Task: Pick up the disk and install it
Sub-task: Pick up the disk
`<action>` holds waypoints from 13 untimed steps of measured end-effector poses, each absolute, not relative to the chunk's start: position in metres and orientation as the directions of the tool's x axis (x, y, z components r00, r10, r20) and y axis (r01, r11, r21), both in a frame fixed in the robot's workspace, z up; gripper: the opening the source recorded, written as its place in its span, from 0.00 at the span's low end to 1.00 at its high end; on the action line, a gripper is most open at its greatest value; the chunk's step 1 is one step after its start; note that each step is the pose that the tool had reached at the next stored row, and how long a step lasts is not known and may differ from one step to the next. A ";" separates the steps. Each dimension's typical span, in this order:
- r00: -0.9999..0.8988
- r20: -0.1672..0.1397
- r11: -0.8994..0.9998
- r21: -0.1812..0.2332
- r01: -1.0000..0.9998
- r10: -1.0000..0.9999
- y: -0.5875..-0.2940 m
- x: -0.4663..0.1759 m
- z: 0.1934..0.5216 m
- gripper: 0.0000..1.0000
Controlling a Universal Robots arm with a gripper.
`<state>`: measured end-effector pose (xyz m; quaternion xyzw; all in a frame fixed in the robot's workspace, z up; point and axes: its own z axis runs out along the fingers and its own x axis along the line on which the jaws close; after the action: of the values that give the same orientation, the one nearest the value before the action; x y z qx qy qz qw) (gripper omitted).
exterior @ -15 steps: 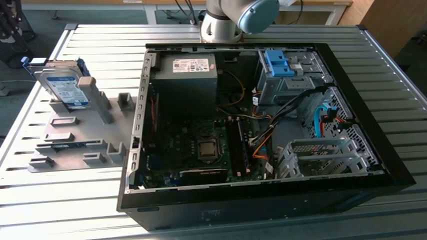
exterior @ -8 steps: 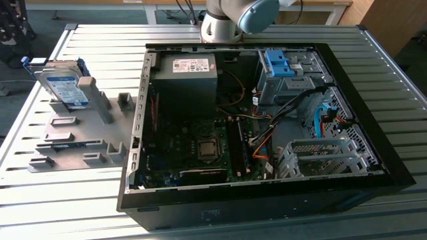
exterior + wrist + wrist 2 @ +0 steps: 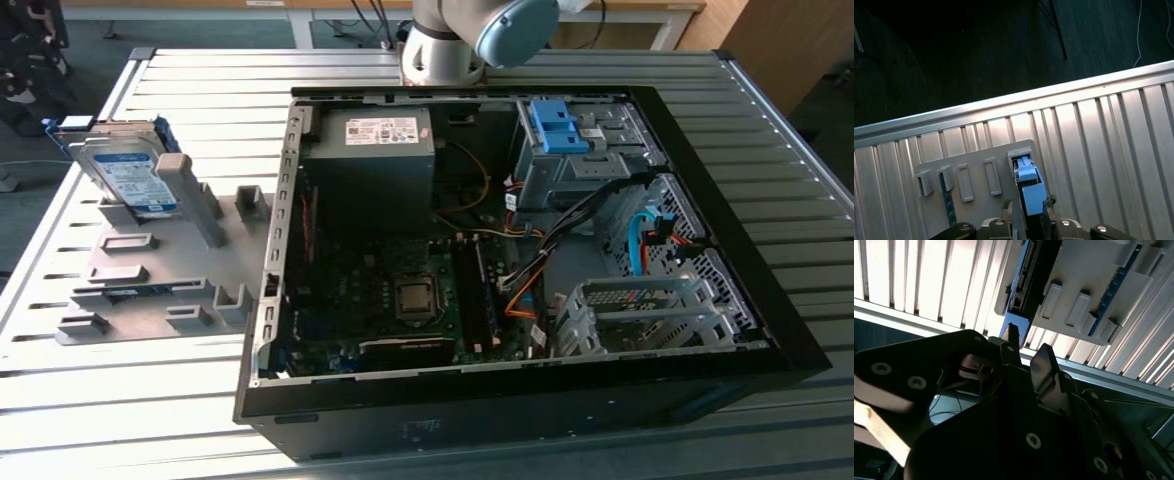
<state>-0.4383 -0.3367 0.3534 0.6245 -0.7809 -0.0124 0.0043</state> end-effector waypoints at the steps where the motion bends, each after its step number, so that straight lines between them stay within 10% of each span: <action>1: -0.207 -0.009 0.207 0.024 -0.978 -0.978 -0.337 -0.438 0.352 0.37; 13: -0.130 -0.009 0.129 0.016 -0.991 -0.992 -0.334 -0.438 0.346 0.50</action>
<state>-0.4383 -0.3344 0.3460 0.6597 -0.7515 -0.0089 0.0020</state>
